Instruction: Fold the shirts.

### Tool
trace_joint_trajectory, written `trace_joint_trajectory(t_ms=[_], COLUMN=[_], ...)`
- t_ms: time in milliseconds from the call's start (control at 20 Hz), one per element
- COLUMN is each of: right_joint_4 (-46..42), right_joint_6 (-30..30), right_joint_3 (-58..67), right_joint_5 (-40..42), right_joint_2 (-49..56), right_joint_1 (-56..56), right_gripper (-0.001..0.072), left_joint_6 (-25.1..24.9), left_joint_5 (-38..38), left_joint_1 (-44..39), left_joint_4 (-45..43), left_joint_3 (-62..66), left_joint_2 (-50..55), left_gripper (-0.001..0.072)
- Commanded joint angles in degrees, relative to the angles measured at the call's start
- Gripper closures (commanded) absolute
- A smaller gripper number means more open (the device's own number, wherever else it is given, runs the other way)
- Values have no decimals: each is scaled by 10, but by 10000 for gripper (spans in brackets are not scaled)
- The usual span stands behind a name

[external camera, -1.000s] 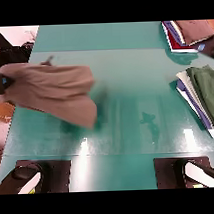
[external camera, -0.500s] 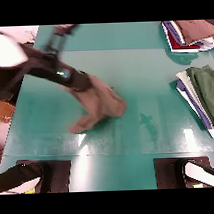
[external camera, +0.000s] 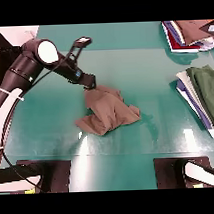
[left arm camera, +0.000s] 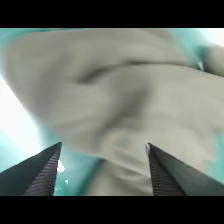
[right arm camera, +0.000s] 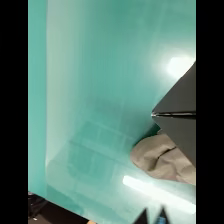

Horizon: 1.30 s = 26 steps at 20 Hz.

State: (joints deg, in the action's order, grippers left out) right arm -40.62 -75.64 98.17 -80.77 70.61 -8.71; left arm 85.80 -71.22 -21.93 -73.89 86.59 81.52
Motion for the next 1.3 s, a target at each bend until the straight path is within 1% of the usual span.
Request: trace_joint_trajectory(t_ms=[0, 50, 150, 400, 650, 700, 750, 800, 850, 950, 1050, 1100, 1150, 1200, 1250], right_joint_4=[0, 0, 0, 0, -1, -1, -1, 0, -5, -65, -137, -146, -140, -127, -111], right_joint_6=[0, 0, 0, 0, 0, 0, 0, 0, 0, 0, 0, 0, 0, 0, 0], right_joint_3=[-24, -31, -46, -85, -118, -126, -138, -151, -167, -212, -278, -315, -355, -392, -421], right_joint_5=[-4, -5, -4, -5, -4, -5, -5, -9, -16, -19, -12, -7, 0, 14, 30], right_joint_2=[0, 0, 0, 0, 0, 0, 0, 0, 0, -6, -18, -23, -25, -22, -14], right_joint_1=[0, 0, 0, 1, 1, 2, 5, 5, 11, 30, 65, 82, 99, 120, 139], right_gripper=[698, 698, 698, 698, 698, 697, 698, 698, 697, 698, 698, 693, 560, 292, 193], left_joint_6=[-3, -9, -41, -85, -83, -83, -83, -85, -90, -89, -89, -89, -89, -89, -90], left_joint_5=[64, 75, 80, 123, 153, 162, 170, 178, 179, 155, 140, 131, 123, 118, 117], left_joint_1=[86, 110, 141, 143, 143, 142, 141, 137, 135, 135, 135, 135, 135, 135, 135], left_joint_4=[29, 63, 129, 237, 286, 296, 298, 300, 305, 294, 247, 223, 205, 189, 177], left_joint_3=[-62, -80, -89, -89, -88, -88, -88, -88, -85, -63, -30, -14, 1, 11, 17], left_joint_2=[15, 32, 78, 165, 188, 188, 188, 188, 188, 183, 160, 144, 128, 111, 94], left_gripper=[102, 102, 102, 103, 104, 207, 471, 662, 677, 679, 679, 679, 678, 678, 678])
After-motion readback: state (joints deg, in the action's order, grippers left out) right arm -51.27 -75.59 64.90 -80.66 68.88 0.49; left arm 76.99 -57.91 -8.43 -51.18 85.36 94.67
